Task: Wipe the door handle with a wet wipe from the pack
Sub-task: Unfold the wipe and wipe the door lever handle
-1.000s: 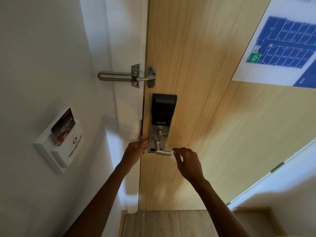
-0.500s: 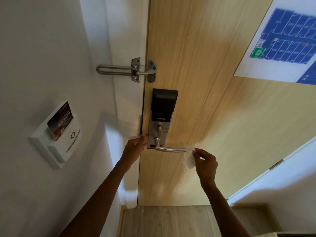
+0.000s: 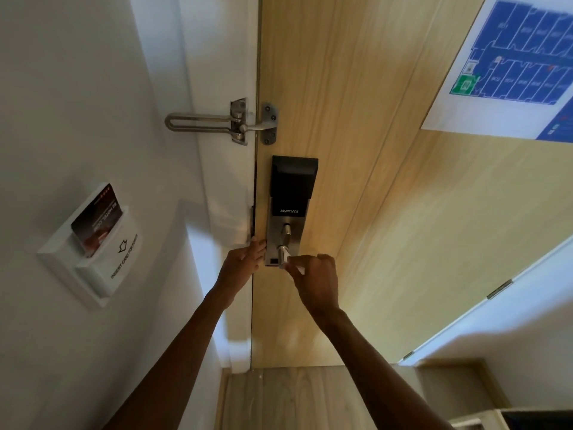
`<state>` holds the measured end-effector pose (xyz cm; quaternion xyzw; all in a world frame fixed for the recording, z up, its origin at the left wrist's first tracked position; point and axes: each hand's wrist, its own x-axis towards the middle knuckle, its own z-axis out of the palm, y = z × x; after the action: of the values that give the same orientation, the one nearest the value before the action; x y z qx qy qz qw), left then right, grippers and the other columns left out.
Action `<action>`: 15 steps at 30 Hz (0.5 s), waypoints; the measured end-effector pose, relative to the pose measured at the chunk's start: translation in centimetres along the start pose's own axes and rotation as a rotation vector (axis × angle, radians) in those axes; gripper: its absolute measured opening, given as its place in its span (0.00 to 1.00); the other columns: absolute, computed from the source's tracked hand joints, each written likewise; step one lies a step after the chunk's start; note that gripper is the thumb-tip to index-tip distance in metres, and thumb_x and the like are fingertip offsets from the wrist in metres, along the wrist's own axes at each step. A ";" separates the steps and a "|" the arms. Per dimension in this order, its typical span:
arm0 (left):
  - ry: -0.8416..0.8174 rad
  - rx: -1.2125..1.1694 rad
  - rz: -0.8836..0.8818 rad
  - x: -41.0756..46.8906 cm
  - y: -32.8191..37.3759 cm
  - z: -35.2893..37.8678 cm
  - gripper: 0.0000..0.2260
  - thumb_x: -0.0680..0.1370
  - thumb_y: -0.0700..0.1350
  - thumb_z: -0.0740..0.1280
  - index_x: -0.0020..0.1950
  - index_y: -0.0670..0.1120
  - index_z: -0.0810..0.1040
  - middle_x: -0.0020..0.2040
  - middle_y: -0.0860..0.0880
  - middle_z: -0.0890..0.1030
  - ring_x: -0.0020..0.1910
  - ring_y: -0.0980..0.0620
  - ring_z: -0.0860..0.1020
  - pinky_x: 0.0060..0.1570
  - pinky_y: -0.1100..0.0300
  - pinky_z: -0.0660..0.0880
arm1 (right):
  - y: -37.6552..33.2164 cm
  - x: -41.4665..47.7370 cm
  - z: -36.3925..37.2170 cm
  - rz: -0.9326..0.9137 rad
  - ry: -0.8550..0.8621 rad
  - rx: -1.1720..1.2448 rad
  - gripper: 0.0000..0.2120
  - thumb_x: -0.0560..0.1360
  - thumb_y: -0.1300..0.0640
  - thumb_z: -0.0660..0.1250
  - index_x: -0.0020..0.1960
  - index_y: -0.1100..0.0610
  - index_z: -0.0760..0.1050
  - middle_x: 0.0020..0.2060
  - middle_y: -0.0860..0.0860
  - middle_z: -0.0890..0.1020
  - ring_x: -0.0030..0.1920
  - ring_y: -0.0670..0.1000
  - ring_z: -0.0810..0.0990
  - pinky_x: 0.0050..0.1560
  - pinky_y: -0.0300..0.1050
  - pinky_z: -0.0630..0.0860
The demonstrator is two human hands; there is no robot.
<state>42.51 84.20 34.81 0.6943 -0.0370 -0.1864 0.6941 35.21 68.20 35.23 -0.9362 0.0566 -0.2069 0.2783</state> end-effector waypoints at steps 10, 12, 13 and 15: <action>0.063 0.038 -0.002 0.0 -0.1 -0.1 0.28 0.69 0.71 0.61 0.49 0.49 0.82 0.55 0.45 0.84 0.58 0.44 0.80 0.64 0.44 0.73 | 5.7 1.0 -5.6 0.147 -0.078 0.236 0.08 0.67 0.51 0.78 0.45 0.49 0.86 0.40 0.45 0.87 0.39 0.39 0.84 0.40 0.33 0.75; 0.068 0.034 -0.004 -0.1 0.0 -0.1 0.27 0.69 0.71 0.61 0.49 0.49 0.82 0.55 0.45 0.84 0.59 0.44 0.80 0.64 0.44 0.73 | 7.9 0.3 -6.9 0.251 -0.076 0.292 0.05 0.67 0.52 0.78 0.43 0.48 0.86 0.36 0.41 0.86 0.39 0.37 0.83 0.40 0.31 0.75; 0.067 0.033 -0.004 -0.1 0.1 -0.1 0.26 0.70 0.70 0.61 0.48 0.50 0.82 0.55 0.45 0.84 0.59 0.44 0.80 0.64 0.44 0.73 | 9.0 -0.3 -7.1 0.321 -0.073 0.314 0.04 0.67 0.53 0.78 0.41 0.48 0.86 0.35 0.41 0.86 0.39 0.38 0.84 0.41 0.32 0.76; 0.058 0.038 0.001 -0.1 0.2 0.0 0.25 0.70 0.69 0.61 0.48 0.51 0.82 0.56 0.45 0.84 0.59 0.44 0.80 0.65 0.44 0.73 | 10.7 -2.0 -7.1 0.543 0.018 0.478 0.03 0.68 0.56 0.77 0.42 0.50 0.87 0.38 0.45 0.87 0.42 0.44 0.85 0.47 0.40 0.80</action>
<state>42.49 84.25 34.99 0.7124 -0.0205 -0.1651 0.6818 30.53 56.15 34.14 -0.7938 0.2558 -0.1409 0.5335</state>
